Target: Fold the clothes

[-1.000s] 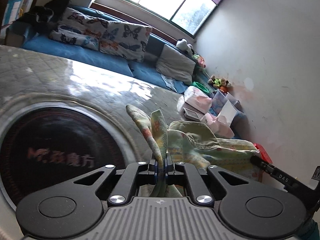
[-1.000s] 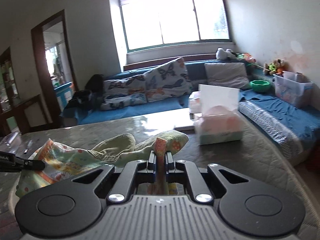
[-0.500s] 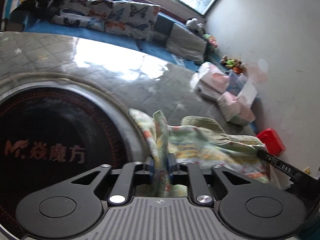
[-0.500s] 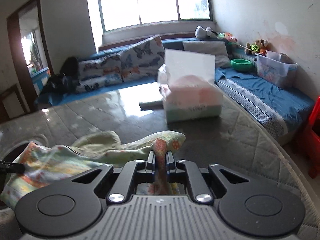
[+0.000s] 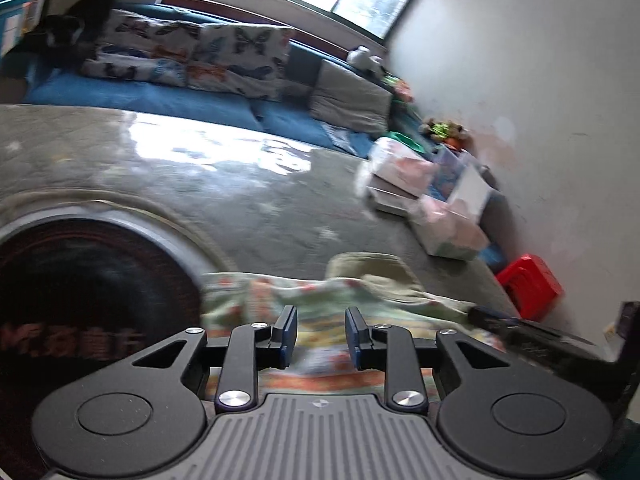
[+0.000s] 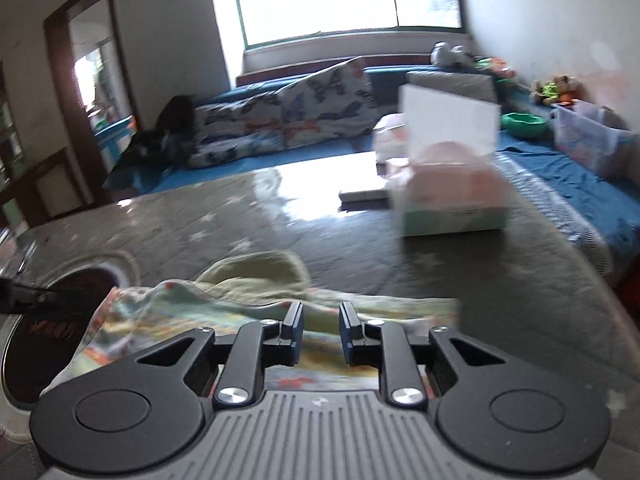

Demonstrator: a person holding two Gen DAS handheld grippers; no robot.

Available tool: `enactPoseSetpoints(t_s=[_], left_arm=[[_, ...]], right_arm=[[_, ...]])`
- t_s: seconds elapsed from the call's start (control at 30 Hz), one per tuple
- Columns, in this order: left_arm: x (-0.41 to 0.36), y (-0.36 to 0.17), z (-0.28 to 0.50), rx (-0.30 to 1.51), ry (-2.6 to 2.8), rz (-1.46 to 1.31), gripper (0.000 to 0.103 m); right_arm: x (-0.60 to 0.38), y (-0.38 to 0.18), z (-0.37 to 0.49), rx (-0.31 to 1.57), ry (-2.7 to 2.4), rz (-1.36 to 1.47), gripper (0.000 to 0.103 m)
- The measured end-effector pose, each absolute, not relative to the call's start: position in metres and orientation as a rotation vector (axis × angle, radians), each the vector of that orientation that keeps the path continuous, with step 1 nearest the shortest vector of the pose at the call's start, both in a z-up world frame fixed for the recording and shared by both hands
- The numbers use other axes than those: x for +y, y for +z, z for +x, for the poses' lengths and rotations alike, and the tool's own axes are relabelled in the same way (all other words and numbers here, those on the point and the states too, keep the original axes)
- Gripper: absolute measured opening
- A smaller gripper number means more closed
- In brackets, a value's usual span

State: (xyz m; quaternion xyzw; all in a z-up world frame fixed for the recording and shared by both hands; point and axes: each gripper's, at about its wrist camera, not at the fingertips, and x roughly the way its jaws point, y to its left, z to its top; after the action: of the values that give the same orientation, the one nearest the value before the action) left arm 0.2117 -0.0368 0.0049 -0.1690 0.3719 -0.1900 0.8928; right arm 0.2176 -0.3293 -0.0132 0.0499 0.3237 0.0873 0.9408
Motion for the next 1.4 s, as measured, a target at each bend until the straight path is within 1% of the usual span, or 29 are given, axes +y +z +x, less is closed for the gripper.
enactPoseSetpoints(t_s=[0.23,0.33,0.5,0.53,0.67,0.77,0.83,0.93,1.17,1.4], left_arm=[[-0.073,-0.003,0.236,0.806,-0.454,-0.358,0.028],[-0.082,-0.013,0.247,0.833,-0.45,-0.356,0.028],[-0.085,-0.028,0.254,0.854,-0.425,-0.357,0.028],[-0.084,-0.028,0.254,0.851,-0.424,-0.362,0.028],[-0.081,-0.02,0.238,0.837,-0.449,-0.36,0.028],[-0.08,-0.015,0.222,0.827,-0.473,-0.341,0.028],[-0.08,-0.014,0.209,0.824,-0.489,-0.321,0.029],[-0.077,-0.015,0.188,0.819,-0.509,-0.289,0.029],[-0.073,-0.023,0.155,0.791,-0.499,-0.222,0.03],[-0.063,-0.026,0.149,0.782,-0.479,-0.233,0.03]], right_arm=[[-0.309,-0.03,0.235,0.713,0.203,0.067,0.023],[-0.307,-0.035,0.236,0.726,0.204,0.045,0.025],[-0.307,-0.023,0.223,0.722,0.236,0.018,0.03],[-0.306,-0.02,0.219,0.72,0.249,0.012,0.034],[-0.296,-0.014,0.198,0.718,0.302,-0.017,0.037],[-0.289,-0.016,0.181,0.724,0.33,-0.035,0.045],[-0.285,-0.017,0.171,0.723,0.335,-0.049,0.048],[-0.278,-0.017,0.153,0.704,0.339,-0.081,0.055],[-0.269,-0.021,0.122,0.671,0.32,-0.093,0.061],[-0.289,-0.017,0.106,0.65,0.271,-0.025,0.061]])
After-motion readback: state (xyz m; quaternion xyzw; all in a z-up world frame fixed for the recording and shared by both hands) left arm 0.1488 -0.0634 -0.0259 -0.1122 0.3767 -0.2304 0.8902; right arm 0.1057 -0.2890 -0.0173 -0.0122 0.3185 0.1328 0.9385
